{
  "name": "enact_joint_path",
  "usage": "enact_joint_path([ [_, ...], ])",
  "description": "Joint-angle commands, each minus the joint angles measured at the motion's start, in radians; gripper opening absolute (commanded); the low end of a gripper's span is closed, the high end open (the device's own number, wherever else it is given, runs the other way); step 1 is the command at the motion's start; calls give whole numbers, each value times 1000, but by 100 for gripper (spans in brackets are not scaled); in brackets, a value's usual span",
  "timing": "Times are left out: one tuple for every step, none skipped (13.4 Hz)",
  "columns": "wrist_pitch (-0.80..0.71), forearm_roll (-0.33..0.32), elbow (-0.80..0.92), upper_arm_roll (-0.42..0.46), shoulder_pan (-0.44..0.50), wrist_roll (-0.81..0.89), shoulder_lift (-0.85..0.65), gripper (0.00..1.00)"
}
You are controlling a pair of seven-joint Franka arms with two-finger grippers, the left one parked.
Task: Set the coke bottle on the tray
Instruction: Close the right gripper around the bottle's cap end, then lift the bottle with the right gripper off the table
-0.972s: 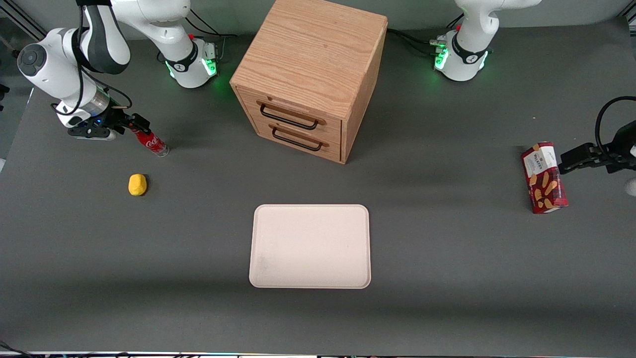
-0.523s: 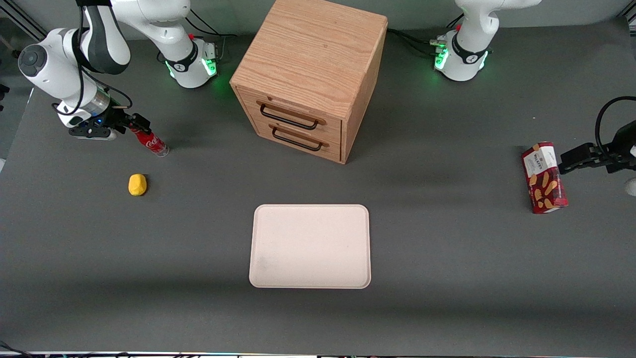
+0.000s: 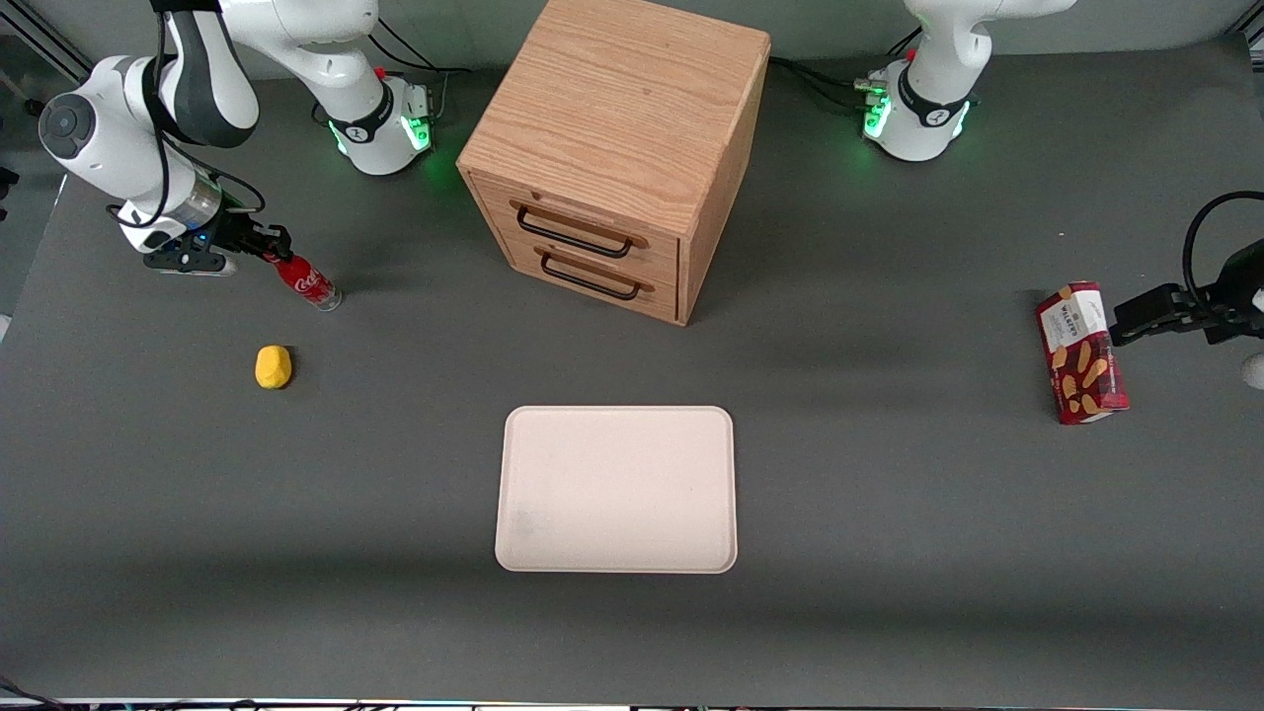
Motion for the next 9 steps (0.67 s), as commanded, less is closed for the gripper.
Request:
enact_joint_path([
  [-18,-21,-2,-7,-5,-18,-20,0],
  [-31,-21,3,-7,-5,-17,-20,0],
  [-44,-21,15,-7,-5,-17,-20,0],
  [-61,-28,33,-5,-5,-17,-23,0],
  [-90,-36,61,-4,-5,-17,-28,0],
  [-130,-38,95,-2,-3,-17,-31,0],
  [-165,-38,127,1,-3,-17,-39,0],
  [-198,-38,159,1,0,-18,-48,0],
  [-228,-38,196,2,4,-18,-53,0],
])
